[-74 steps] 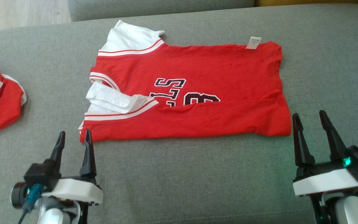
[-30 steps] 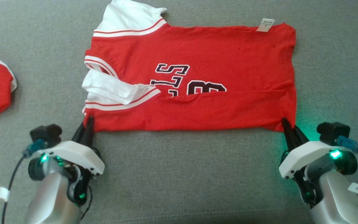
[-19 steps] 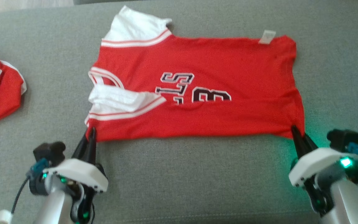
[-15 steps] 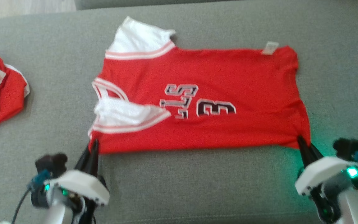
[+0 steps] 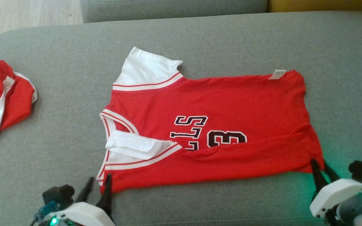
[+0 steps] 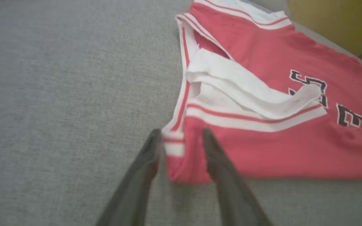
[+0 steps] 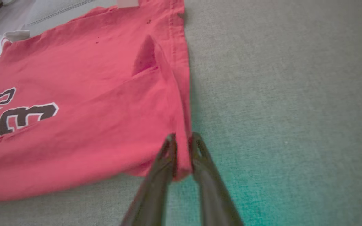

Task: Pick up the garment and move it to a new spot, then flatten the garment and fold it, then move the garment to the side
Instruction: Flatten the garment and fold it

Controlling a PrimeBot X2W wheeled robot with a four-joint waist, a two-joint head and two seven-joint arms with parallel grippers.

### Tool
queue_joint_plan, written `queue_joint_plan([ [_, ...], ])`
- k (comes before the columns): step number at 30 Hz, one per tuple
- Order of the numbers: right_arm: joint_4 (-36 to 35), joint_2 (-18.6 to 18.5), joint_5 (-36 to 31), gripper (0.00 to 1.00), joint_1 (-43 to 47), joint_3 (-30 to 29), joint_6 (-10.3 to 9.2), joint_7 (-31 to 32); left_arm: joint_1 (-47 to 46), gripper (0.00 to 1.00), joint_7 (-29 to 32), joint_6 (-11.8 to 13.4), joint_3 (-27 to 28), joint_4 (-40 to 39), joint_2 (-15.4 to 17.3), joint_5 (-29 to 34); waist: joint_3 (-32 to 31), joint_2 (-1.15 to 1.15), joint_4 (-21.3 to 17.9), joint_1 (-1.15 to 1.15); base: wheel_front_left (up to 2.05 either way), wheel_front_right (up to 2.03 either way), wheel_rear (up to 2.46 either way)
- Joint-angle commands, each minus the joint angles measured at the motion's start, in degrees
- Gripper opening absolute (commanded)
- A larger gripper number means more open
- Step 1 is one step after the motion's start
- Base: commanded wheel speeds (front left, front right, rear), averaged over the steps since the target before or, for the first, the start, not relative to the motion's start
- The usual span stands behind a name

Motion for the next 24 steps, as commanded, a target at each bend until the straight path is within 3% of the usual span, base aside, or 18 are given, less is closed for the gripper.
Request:
queue_joint_plan([
  [1, -2.52, -1.00, -0.20, 1.00, -0.97, 0.47, 0.39, -0.70, -1.65, 1.00, -1.40, 0.83, 2.39, -2.27, 0.26, 0.36, 0.07, 0.00, -0.05, 0.00, 0.00, 0.00, 0.00],
  [11, -18.47, 1.48, -3.17, 1.00, -2.53, 2.43, 0.39, -10.41, -5.97, 1.00, -11.02, 4.36, 4.17, -8.60, 2.64, 6.69, -0.60, 0.00, -1.31, 0.00, 0.00, 0.00, 0.00],
  [16, -25.11, 2.16, -6.12, 1.00, -2.14, 5.04, 0.39, -9.70, -7.06, 1.00, -10.32, 5.68, 3.74, -12.98, 4.47, 9.50, -1.37, 0.00, -1.55, 0.00, 0.00, 0.00, 0.00],
  [24, -27.31, 2.76, -7.20, 1.00, -0.78, 6.97, 0.39, -8.21, -5.86, 1.00, -9.34, 7.33, 3.08, -14.51, 4.30, 10.48, -1.39, 0.00, -1.66, 0.00, 0.00, 0.00, 0.00],
])
